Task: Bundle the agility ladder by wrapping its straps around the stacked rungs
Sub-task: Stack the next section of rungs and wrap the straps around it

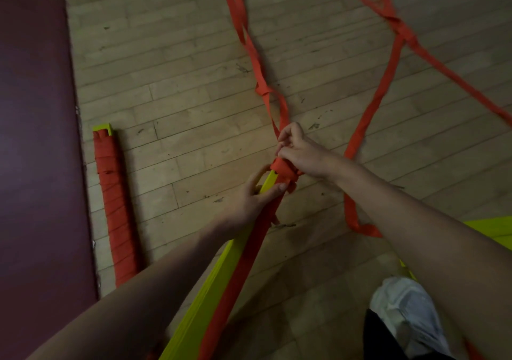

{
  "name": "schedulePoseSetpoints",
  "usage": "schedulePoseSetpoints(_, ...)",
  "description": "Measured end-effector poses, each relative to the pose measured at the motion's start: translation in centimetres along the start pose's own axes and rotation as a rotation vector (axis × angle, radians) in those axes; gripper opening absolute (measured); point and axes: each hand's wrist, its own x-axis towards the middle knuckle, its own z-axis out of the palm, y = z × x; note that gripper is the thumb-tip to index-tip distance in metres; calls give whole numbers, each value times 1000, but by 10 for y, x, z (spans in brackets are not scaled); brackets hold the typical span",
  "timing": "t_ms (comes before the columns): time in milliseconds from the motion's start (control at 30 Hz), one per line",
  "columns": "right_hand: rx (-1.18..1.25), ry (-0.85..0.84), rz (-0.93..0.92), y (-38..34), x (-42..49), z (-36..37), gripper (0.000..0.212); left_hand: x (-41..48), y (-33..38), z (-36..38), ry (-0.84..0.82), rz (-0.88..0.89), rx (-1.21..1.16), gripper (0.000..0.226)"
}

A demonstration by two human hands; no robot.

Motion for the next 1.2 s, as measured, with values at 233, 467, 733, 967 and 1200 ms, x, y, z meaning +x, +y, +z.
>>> schedulePoseSetpoints(233, 179, 106, 1, -1, -4, 2, 18, -4, 0, -8, -58, 16, -12, 71)
schedulePoseSetpoints(467, 522, 305, 26, 23, -11, 15, 13, -7, 6, -27, -77, 25, -182, 63)
schedulePoseSetpoints(733, 335, 83, -41, 17, -34, 10, 32, -4, 9, -39, -83, 20, -291, 54)
schedulePoseSetpoints(967, 127, 200, -107, 26, -38, 5, 17, -5, 14, -43, -98, -11, -242, 31)
schedulePoseSetpoints(1200, 95, 152, 44, 30, -37, 28, 15, -2, 15, -38, -100, -21, -280, 44)
